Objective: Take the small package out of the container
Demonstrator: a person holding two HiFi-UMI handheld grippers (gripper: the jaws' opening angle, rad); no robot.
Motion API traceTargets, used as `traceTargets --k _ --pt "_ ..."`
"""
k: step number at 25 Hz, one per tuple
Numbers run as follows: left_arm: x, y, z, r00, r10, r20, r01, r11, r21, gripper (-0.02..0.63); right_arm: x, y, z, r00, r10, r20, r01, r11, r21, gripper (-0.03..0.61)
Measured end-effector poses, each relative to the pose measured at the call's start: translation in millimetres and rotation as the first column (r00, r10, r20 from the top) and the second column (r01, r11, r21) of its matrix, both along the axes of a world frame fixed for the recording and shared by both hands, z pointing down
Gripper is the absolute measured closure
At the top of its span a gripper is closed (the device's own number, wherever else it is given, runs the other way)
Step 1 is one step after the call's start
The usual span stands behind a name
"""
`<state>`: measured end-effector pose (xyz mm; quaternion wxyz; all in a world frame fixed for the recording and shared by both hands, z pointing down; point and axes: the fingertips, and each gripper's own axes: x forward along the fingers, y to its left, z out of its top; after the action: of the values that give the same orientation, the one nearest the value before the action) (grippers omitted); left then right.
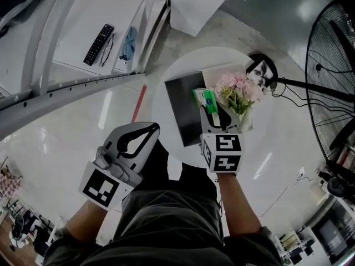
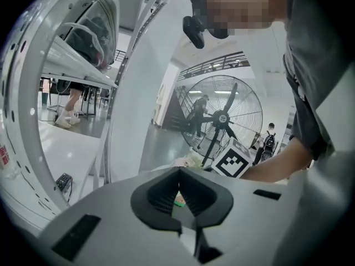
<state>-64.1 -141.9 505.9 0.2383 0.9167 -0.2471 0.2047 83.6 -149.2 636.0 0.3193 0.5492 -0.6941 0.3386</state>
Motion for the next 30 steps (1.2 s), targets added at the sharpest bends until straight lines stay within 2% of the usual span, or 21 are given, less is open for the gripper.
traceTargets --k 3,7,14,23,30 --pt "-4.5 1.7 3.0 1.000 -0.004 0.003 0.004 1.000 -0.003 0.598 -1.8 1.2 4.5 1.000 0.001 -0.013 -0.001 1.000 -0.005 0.466" --pt "-7.7 4.6 5.1 1.000 -0.009 0.002 0.009 1.000 -0.004 0.598 -1.0 3.5 7.6 1.000 -0.014 -0.023 0.015 1.000 0.009 0.472" --pt "-5.3 13.8 -5.6 1.000 -0.010 -0.001 0.010 1.000 0.016 0.598 -8.8 11.8 -5.6 0.999 -0.046 0.016 0.045 0.998 0.037 0.476" --pt "1.3 25.8 -43.2 1.000 -0.018 -0.021 0.020 0.996 0.082 0.598 -13.0 21.0 -59.3 0.994 -0.077 0.071 0.067 0.988 0.137 0.477" --pt "7.1 31.1 -85.9 0.998 -0.028 -0.052 0.035 0.988 0.148 0.598 -8.8 28.5 -109.3 0.992 -0.099 0.074 0.081 0.973 0.217 0.477"
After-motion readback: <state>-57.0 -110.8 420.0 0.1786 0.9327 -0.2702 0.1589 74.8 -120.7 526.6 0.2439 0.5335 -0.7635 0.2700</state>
